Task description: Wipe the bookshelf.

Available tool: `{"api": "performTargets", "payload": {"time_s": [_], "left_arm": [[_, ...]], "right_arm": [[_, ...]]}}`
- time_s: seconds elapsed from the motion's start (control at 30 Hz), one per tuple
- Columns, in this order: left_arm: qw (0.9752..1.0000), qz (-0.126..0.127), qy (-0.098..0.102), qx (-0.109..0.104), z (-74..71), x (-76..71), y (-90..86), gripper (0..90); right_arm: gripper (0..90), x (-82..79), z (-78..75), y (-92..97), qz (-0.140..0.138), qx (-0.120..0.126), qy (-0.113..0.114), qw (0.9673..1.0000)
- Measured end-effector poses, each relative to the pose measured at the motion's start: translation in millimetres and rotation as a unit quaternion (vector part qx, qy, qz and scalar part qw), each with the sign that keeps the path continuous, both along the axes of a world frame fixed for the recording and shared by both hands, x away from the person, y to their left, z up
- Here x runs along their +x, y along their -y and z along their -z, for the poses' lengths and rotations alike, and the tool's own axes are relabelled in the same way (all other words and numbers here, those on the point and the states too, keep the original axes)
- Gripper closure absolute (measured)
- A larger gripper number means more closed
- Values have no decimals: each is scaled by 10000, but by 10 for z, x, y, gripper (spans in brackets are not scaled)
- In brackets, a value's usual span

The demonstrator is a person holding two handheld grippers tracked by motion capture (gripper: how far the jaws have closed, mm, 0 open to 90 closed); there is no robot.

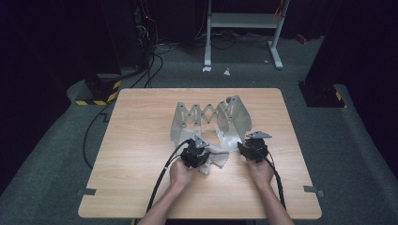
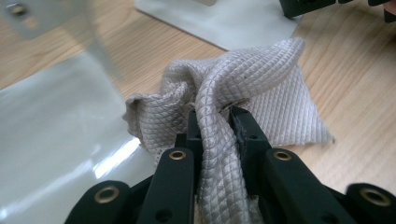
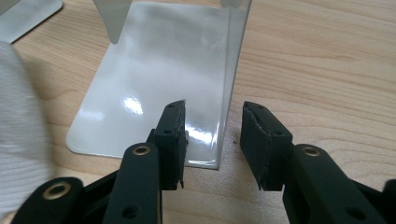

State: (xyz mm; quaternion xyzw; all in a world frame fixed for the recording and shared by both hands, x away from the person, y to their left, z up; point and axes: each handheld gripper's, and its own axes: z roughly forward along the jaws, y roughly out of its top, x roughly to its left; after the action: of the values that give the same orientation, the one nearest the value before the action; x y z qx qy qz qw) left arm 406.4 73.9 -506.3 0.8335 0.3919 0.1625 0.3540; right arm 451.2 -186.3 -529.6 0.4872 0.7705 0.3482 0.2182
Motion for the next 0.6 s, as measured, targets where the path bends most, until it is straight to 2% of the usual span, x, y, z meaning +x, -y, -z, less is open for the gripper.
{"api": "performTargets", "payload": {"time_s": [0.17, 0.33, 0.47, 0.5, 0.53, 0.6], "left_arm": [[9994, -323, -59, -87, -77, -19, -195, 789], [9976, -654, -116, -179, -122, 26, -268, 792], [9947, -943, -91, -390, -174, 77, -281, 792], [9947, -943, -91, -390, -174, 77, -281, 793], [9928, -1077, -53, -526, -212, 106, -293, 793], [9906, -1202, 37, -645, -256, 115, -307, 792]], "right_arm": [[605, 0, 0, 0, -3, 0, -2, 10000], [604, 0, 0, 0, -7, -1, -1, 10000], [605, -2, 0, -1, -10, -1, -2, 10000], [605, -3, 0, -2, -10, -1, -1, 10000], [605, -4, 0, -2, -11, 0, -1, 10000], [605, -6, 0, -3, -16, -6, 5, 10000]]}}
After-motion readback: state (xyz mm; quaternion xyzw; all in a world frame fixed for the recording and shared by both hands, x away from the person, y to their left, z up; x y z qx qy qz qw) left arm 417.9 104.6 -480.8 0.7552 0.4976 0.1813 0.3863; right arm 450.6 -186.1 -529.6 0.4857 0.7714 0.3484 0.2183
